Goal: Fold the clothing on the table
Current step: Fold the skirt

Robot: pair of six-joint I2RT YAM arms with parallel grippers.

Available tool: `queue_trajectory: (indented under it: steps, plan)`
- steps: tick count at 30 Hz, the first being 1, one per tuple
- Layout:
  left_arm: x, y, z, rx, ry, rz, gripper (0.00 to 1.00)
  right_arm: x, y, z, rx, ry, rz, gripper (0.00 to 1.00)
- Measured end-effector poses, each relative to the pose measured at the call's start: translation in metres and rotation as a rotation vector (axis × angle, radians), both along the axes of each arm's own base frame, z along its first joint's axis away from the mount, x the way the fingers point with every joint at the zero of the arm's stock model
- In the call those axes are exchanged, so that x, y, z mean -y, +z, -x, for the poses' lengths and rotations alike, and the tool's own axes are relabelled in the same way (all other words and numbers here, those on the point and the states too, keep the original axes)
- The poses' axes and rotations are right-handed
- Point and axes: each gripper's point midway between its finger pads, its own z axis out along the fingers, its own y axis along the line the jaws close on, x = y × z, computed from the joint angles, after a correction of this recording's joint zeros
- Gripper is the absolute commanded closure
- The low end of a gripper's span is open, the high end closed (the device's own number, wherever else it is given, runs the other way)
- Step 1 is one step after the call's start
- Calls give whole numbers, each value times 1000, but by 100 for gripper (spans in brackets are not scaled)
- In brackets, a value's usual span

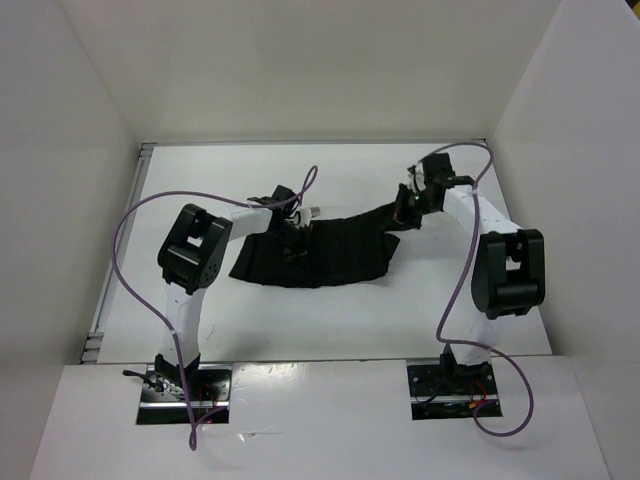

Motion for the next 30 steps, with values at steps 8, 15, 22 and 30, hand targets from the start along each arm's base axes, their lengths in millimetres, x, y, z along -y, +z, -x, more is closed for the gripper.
queue_trajectory:
  steps: [8,15,22,30]
  plan:
    - [6,0,-5,5,-5,23,88,-106,90,-7,174,203,-207,100]
    - [10,2,-15,32,-3,22,88,-187,88,1,120,346,-335,100]
    - [-5,8,-32,89,36,-54,76,-206,78,10,82,378,-344,100]
    - [-99,88,-90,332,275,-228,68,-198,79,1,95,358,-340,100]
